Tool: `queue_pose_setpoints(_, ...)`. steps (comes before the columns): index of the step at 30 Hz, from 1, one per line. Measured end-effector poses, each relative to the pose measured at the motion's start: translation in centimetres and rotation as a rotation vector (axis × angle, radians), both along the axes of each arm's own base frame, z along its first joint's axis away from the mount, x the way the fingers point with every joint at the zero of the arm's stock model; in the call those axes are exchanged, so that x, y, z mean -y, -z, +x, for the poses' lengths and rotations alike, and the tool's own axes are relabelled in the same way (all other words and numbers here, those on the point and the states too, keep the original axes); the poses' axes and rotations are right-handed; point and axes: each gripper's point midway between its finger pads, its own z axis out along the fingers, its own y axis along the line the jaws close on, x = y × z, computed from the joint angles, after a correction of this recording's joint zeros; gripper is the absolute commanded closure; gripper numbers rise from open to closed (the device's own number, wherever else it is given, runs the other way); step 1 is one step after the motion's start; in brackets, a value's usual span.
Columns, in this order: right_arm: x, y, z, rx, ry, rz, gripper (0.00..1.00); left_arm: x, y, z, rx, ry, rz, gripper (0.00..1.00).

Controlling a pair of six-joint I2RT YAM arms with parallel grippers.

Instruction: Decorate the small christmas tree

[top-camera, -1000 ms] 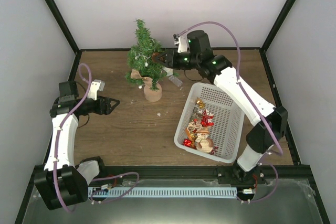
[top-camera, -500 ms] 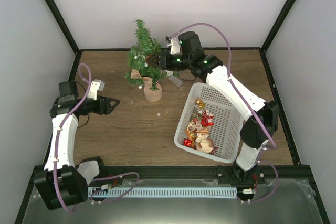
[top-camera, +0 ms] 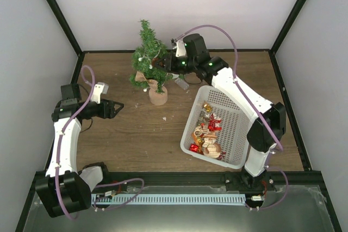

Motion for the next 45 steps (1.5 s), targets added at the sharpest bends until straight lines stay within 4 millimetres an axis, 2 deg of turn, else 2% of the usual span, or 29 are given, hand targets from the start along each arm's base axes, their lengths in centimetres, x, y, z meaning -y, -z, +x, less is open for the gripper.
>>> queue_pose_setpoints(11,0.05,0.07,0.13,0.004,0.005,-0.004,0.62,0.06,-0.06,-0.02,0.002,0.003,-0.003,0.21)
queue_pose_setpoints(31,0.51,-0.54,0.09,0.017,0.025,-0.008,0.6,0.07,-0.12,-0.04,0.004,0.003,-0.003,0.21)
queue_pose_setpoints(35,0.66,-0.43,0.08,0.014,0.032,-0.015,0.6,0.07,-0.12,-0.04,0.004,0.003,-0.003,0.21)
queue_pose_setpoints(45,0.89,-0.09,0.17,0.009,0.044,-0.03,0.71,0.07,-0.12,-0.04,0.004,0.003,-0.003,0.21)
